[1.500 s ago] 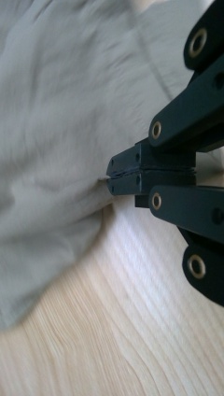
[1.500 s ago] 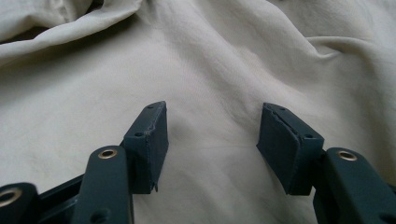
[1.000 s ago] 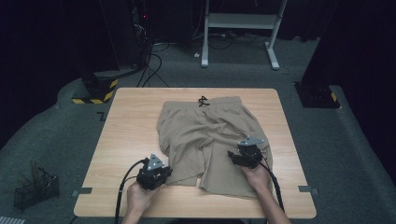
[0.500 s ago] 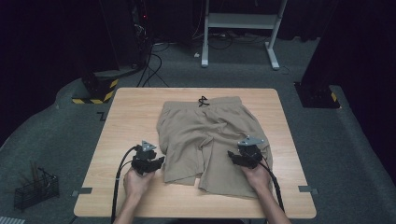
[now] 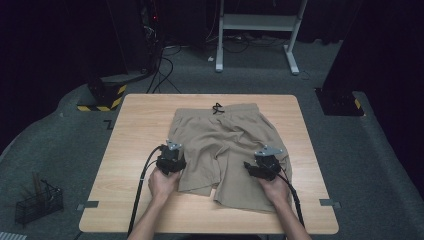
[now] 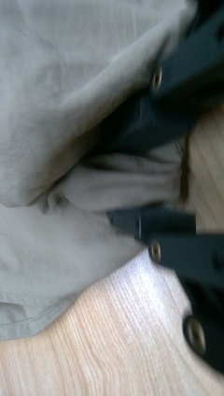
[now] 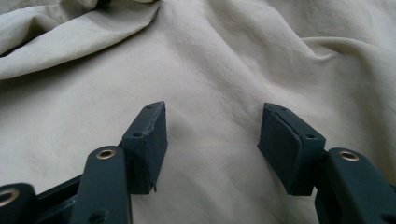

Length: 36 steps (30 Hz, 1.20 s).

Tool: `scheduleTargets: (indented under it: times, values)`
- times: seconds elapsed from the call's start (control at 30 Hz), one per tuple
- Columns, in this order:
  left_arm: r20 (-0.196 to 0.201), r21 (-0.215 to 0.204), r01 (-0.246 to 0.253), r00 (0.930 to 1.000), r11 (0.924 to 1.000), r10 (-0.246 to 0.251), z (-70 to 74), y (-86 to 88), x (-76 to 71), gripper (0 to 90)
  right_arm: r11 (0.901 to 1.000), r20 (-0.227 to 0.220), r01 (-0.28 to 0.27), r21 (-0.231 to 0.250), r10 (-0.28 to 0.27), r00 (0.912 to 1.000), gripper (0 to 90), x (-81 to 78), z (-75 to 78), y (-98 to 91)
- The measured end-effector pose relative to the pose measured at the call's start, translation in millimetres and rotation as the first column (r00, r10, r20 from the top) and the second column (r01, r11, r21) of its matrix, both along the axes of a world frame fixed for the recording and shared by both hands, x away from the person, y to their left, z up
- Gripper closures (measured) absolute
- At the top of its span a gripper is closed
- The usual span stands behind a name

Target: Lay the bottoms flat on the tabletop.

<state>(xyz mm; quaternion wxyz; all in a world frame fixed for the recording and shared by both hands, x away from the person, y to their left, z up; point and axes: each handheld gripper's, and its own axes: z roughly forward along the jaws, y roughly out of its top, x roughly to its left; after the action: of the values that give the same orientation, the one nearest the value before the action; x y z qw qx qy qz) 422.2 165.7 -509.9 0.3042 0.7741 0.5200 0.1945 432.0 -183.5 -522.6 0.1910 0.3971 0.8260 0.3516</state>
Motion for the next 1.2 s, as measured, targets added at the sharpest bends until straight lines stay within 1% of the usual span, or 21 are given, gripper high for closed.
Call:
scheduleTargets:
  times: [0.1, 0.13, 0.17, 0.3, 0.33, 0.4, 0.43, 0.5, 0.53, 0.57, 0.6, 0.67, 0.73, 0.8, 0.87, 0.9, 0.97, 1.03, 1.1, 1.13, 1.2]
  values:
    - [-0.009, 0.017, 0.019, 0.9998, 0.9997, -0.019, 3.6, 3.3, 1.5, 80.8, 1.0000, 0.000, 0.000, 0.000, 0.000, 1.0000, 41.6, 0.0, 0.0, 0.0]
    - [-0.008, 0.027, 0.023, 0.9997, 0.9994, -0.023, 6.1, 4.8, 1.2, 84.4, 1.0000, 0.000, 0.000, 0.000, 0.000, 1.0000, 41.6, -0.1, 0.0, 0.1]
    - [-0.010, 0.039, 0.028, 0.9996, 0.9989, -0.028, 8.8, 6.6, 1.0, 86.2, 1.0000, 0.000, 0.000, 0.000, 0.000, 1.0000, 41.6, -0.1, 0.0, 0.1]
    - [0.007, 0.045, 0.018, 0.9998, 0.9988, -0.018, 19.6, 17.5, -1.6, 88.0, 1.0000, 0.000, 0.000, 0.000, 0.000, 1.0000, 41.6, -0.1, 0.0, 0.1]
    - [0.012, 0.053, 0.015, 0.9998, 0.9985, -0.016, 22.9, 20.9, -2.4, 88.1, 1.0000, 0.000, 0.000, 0.000, 0.000, 1.0000, 41.6, -0.1, 0.0, 0.1]
    - [0.035, 0.064, 0.005, 0.9993, 0.9979, -0.007, 31.0, 26.7, -5.1, 88.1, 1.0000, 0.000, 0.000, 0.000, 0.000, 1.0000, 41.6, -0.1, 0.0, 0.1]
    - [0.053, 0.077, 0.000, 0.9986, 0.9970, -0.004, 36.7, 30.6, -6.7, 88.1, 1.0000, 0.000, 0.000, 0.000, 0.000, 1.0000, 41.6, -0.1, 0.0, 0.1]
    - [0.080, 0.100, -0.018, 0.9968, 0.9949, 0.010, 43.2, 36.1, -8.0, 88.1, 1.0000, -0.001, 0.000, 0.000, 0.000, 1.0000, 41.5, -0.1, 0.0, 0.1]
    - [0.090, 0.114, -0.031, 0.9957, 0.9930, 0.020, 44.6, 40.2, -7.4, 88.1, 1.0000, -0.001, 0.000, -0.001, 0.000, 1.0000, 41.5, -0.2, 0.1, 0.1]
    - [0.088, 0.130, -0.053, 0.9953, 0.9901, 0.042, 42.0, 45.5, -4.7, 88.1, 1.0000, 0.000, 0.000, 0.000, 0.000, 1.0000, 41.5, -0.1, 0.0, 0.1]
    - [0.077, 0.142, -0.066, 0.9955, 0.9877, 0.055, 38.6, 49.2, -2.3, 88.0, 1.0000, -0.001, 0.000, -0.001, 0.000, 1.0000, 41.5, -0.1, 0.1, 0.1]
    - [0.041, 0.130, -0.092, 0.9953, 0.9873, 0.087, 26.7, 57.1, 0.4, 87.5, 1.0000, -0.001, 0.000, -0.001, 0.000, 1.0000, 41.5, -0.2, 0.1, 0.2]
    - [0.039, 0.115, -0.102, 0.9944, 0.9881, 0.098, 18.1, 59.9, -3.9, 84.6, 1.0000, 0.000, 0.001, -0.001, -0.001, 1.0000, 41.4, -0.4, 0.1, 0.4]
    - [0.043, 0.083, -0.108, 0.9936, 0.9907, 0.104, 15.8, 60.9, -10.0, 74.8, 1.0000, -0.001, 0.001, -0.001, -0.001, 1.0000, 41.3, -0.3, 0.1, 0.3]
    - [0.048, 0.046, -0.103, 0.9938, 0.9936, 0.101, 18.0, 61.7, -17.2, 59.2, 1.0000, -0.001, 0.000, -0.001, 0.000, 1.0000, 41.3, -0.1, 0.0, 0.1]
    - [0.055, 0.042, -0.100, 0.9937, 0.9941, 0.098, 19.8, 61.3, -21.3, 53.2, 1.0000, -0.001, 0.000, -0.001, 0.000, 1.0000, 41.3, -0.2, 0.1, 0.2]
    - [0.059, 0.032, -0.090, 0.9944, 0.9955, 0.088, 22.6, 61.3, -28.3, 46.5, 1.0000, 0.000, 0.002, -0.001, -0.002, 1.0000, 41.3, -0.4, 0.0, 0.3]
    - [0.053, 0.011, -0.077, 0.9957, 0.9970, 0.076, 24.4, 62.0, -35.7, 42.7, 1.0000, -0.001, 0.001, 0.000, -0.001, 1.0000, 41.3, -0.3, 0.0, 0.3]
    - [0.047, -0.010, -0.066, 0.9967, 0.9978, 0.067, 24.8, 62.2, -42.0, 41.2, 1.0000, -0.001, 0.001, 0.000, -0.001, 1.0000, 41.2, -0.3, 0.0, 0.3]
    - [0.041, -0.033, -0.058, 0.9974, 0.9978, 0.059, 24.8, 61.3, -45.1, 40.9, 1.0000, -0.001, 0.001, -0.001, -0.002, 1.0000, 41.2, -0.4, 0.1, 0.3]
    - [0.049, -0.069, -0.029, 0.9983, 0.9972, 0.033, 25.7, 57.9, -48.8, 41.1, 1.0000, -0.002, 0.002, -0.001, -0.002, 1.0000, 41.2, -0.3, 0.1, 0.2]
